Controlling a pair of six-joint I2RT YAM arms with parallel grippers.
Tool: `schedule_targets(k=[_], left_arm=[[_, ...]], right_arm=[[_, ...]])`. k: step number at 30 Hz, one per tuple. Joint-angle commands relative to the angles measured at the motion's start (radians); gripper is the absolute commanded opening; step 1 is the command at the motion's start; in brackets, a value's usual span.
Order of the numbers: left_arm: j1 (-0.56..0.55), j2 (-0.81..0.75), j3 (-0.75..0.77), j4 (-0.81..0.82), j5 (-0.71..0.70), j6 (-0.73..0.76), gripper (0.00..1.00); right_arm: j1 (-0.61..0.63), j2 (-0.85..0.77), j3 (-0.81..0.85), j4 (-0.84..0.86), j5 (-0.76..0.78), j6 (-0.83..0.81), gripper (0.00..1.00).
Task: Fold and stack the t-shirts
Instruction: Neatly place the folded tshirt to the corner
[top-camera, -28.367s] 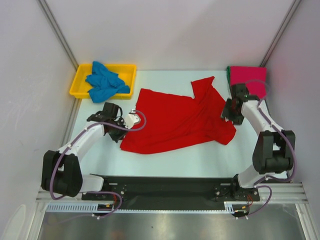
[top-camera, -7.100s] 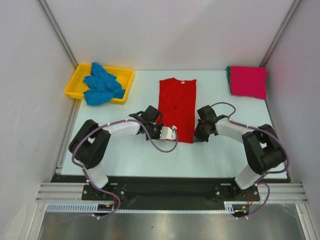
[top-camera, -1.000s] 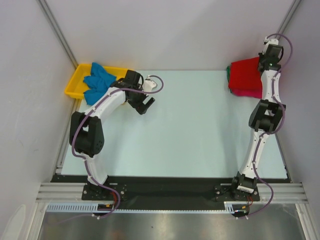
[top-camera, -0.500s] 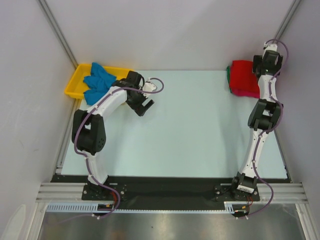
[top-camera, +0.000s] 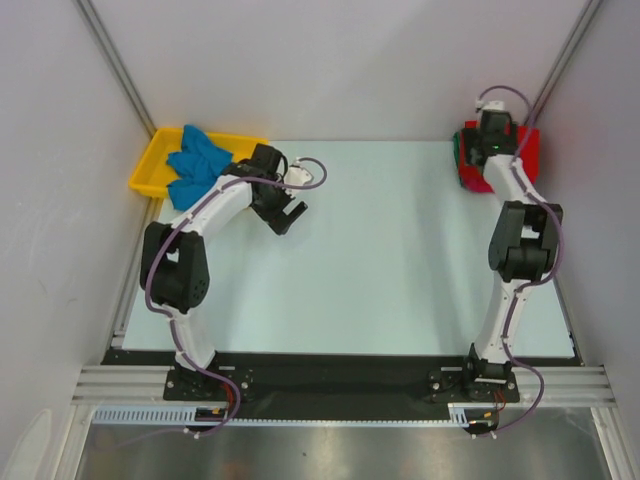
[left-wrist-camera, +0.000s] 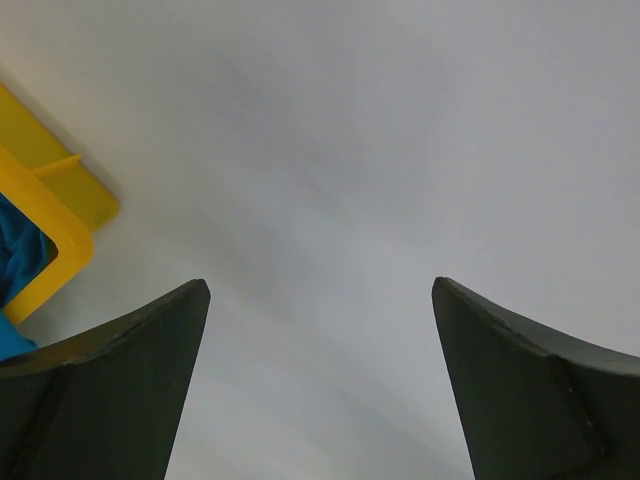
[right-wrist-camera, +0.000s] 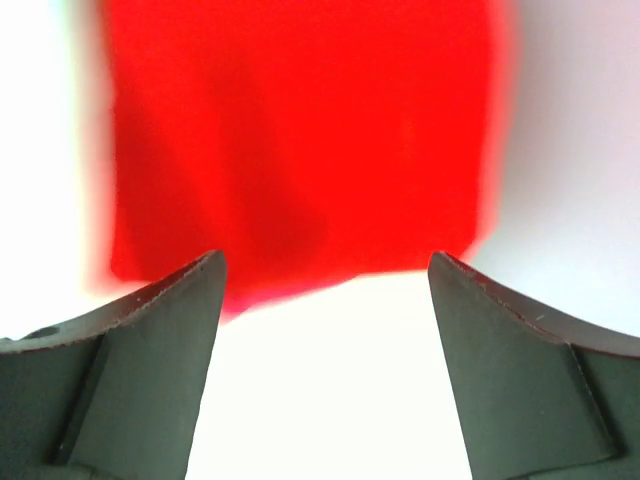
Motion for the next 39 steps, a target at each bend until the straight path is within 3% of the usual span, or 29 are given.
schedule_targets(k=[1, 2, 5, 8, 14, 17, 18, 20, 24, 32, 39], left_arm=[[0.003, -0.078, -0.019, 0.014, 0.041, 0.015, 1.0], [0.003, -0.079, -0.026, 0.012, 0.049, 0.015, 1.0], [0.011, -0.078, -0.024, 0.003, 0.07, 0.021, 1.0], [0.028, -0.065, -0.013, 0.003, 0.095, 0.015, 1.0], [0.04, -0.055, -0.013, 0.005, 0.104, 0.017, 1.0], [0.042, -0.05, -0.007, 0.002, 0.099, 0.02, 1.0], [0.042, -0.05, -0.006, -0.001, 0.098, 0.021, 1.0], [0.043, -0.052, -0.001, -0.004, 0.093, 0.023, 1.0], [0.043, -0.05, 0.007, -0.011, 0.095, 0.024, 1.0], [0.043, -0.052, 0.019, -0.015, 0.101, 0.02, 1.0], [0.043, -0.059, 0.014, -0.018, 0.099, 0.029, 1.0]], right_arm=[[0.135, -0.1, -0.19, 0.177, 0.054, -0.114, 0.87], [0.187, -0.088, -0.198, 0.199, 0.089, -0.149, 0.87], [0.208, 0.049, -0.071, 0.115, 0.197, -0.189, 0.83], [0.226, 0.138, 0.003, 0.156, 0.315, -0.246, 0.79], [0.263, 0.205, 0.004, 0.263, 0.318, -0.374, 0.72], [0.257, 0.242, 0.013, 0.312, 0.379, -0.399, 0.52], [0.257, 0.242, 0.009, 0.316, 0.402, -0.395, 0.34], [0.255, 0.226, -0.032, 0.345, 0.418, -0.398, 0.12], [0.249, 0.178, -0.117, 0.42, 0.441, -0.421, 0.0], [0.243, 0.074, -0.172, 0.446, 0.445, -0.447, 0.0], [0.211, -0.034, -0.212, 0.386, 0.353, -0.435, 0.0]])
